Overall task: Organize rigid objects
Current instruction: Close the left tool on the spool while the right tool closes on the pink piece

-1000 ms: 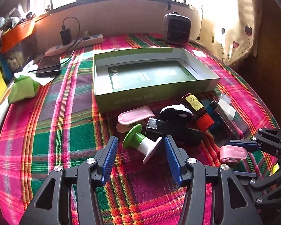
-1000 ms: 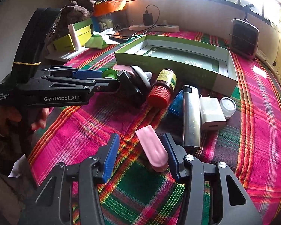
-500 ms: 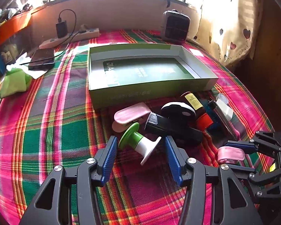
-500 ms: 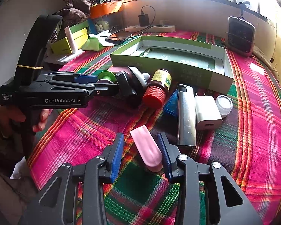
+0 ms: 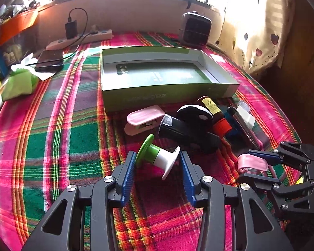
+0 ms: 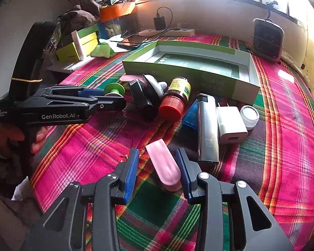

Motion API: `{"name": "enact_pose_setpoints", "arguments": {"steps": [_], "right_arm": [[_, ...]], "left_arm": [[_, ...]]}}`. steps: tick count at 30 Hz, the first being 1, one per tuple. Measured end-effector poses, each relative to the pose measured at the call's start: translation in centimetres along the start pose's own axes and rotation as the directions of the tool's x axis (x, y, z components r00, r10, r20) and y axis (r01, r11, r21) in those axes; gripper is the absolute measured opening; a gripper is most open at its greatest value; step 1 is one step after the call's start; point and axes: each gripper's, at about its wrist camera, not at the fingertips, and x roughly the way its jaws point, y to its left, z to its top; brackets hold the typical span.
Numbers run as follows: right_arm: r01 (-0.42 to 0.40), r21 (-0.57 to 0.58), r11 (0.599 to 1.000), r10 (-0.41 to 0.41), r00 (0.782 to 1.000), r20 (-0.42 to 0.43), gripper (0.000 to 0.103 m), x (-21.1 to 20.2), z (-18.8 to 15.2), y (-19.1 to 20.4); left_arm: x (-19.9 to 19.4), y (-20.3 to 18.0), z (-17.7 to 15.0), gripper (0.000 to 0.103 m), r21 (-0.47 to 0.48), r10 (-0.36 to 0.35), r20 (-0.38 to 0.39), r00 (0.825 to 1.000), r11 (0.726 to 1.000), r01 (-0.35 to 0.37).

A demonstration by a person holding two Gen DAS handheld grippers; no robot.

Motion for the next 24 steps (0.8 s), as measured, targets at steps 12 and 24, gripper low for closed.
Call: {"name": "enact_pose_setpoints", "arguments": {"steps": [12,24], "right_arm": [[0.021,0.022,1.0,-0.022,1.0,0.011,0.029,-0.2,-0.1,-0.2],[0.023,0.022,1.0,-0.023,1.0,0.012,0.029,-0.1,-0.1,-0.1]], "left_arm": [[-0.2,-0.4,-0.4,0.037,0.01,0.021,0.009,1.0,1.0,-0.021],[0.7,-0.3,0.5,0.04,0.024,0.072,0.009,0.997,0.997,-0.073]]}}
